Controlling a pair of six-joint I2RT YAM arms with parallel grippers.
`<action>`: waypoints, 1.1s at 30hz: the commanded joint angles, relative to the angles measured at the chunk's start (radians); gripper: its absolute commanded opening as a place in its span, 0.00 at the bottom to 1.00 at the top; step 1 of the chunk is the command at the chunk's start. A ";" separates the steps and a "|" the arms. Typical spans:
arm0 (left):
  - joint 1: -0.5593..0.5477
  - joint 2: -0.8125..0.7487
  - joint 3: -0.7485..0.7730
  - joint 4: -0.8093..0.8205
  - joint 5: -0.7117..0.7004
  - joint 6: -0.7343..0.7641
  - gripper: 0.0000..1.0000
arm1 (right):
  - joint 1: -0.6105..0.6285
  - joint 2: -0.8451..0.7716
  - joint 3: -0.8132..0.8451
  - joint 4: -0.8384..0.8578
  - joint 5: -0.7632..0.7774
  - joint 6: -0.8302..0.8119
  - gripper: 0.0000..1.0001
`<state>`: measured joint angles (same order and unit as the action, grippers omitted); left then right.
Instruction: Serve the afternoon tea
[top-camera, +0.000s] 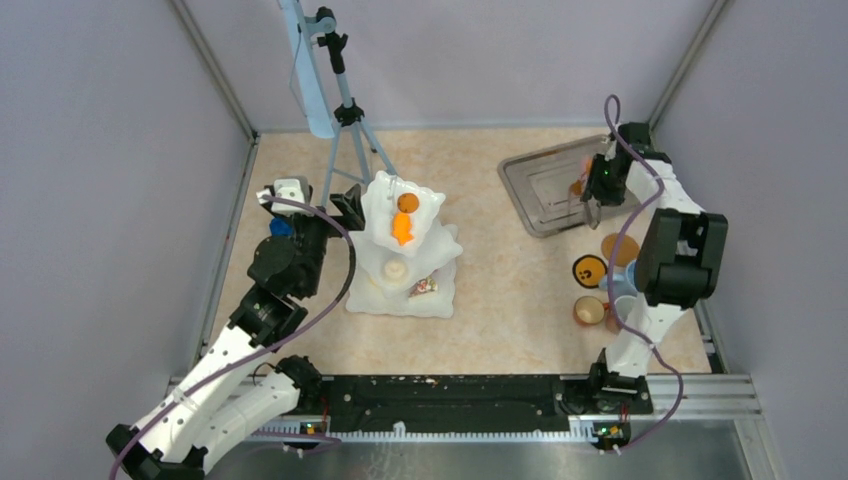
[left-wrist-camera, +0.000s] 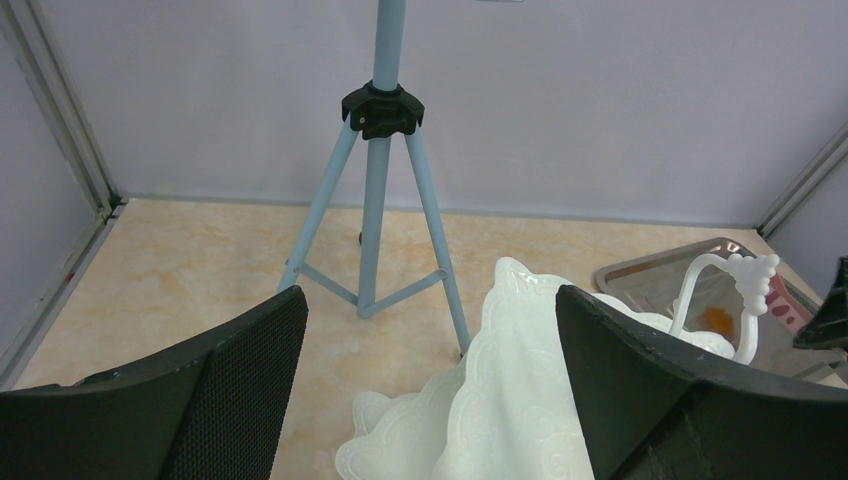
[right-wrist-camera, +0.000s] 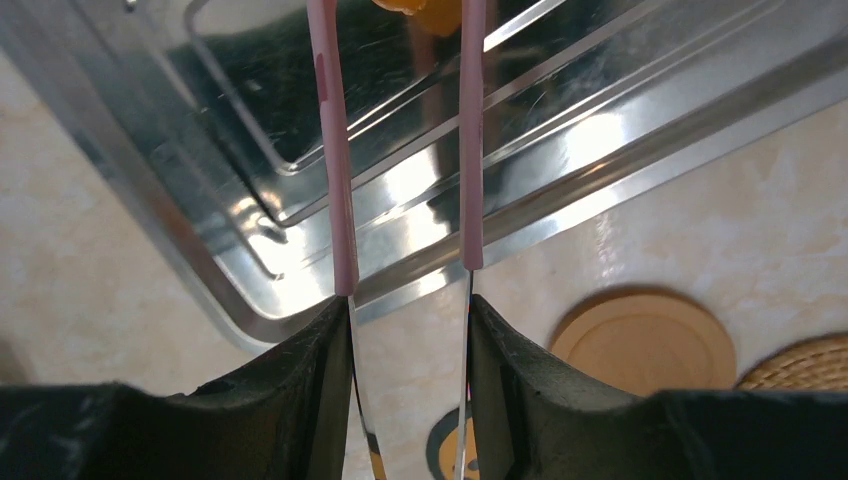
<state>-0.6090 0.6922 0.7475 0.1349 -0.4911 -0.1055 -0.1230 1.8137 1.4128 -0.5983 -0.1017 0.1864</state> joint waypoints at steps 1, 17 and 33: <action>0.004 -0.019 0.017 0.026 -0.011 0.007 0.99 | -0.003 -0.220 -0.181 0.131 -0.132 0.092 0.05; 0.005 -0.015 0.017 0.028 -0.035 0.013 0.99 | 0.158 -0.862 -0.515 0.048 -0.633 0.195 0.03; 0.007 -0.006 0.018 0.035 -0.063 0.032 0.99 | 0.545 -0.973 -0.364 0.092 -0.698 0.303 0.01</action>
<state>-0.6064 0.6834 0.7475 0.1345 -0.5362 -0.0929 0.3107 0.8021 0.9813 -0.5873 -0.8215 0.4500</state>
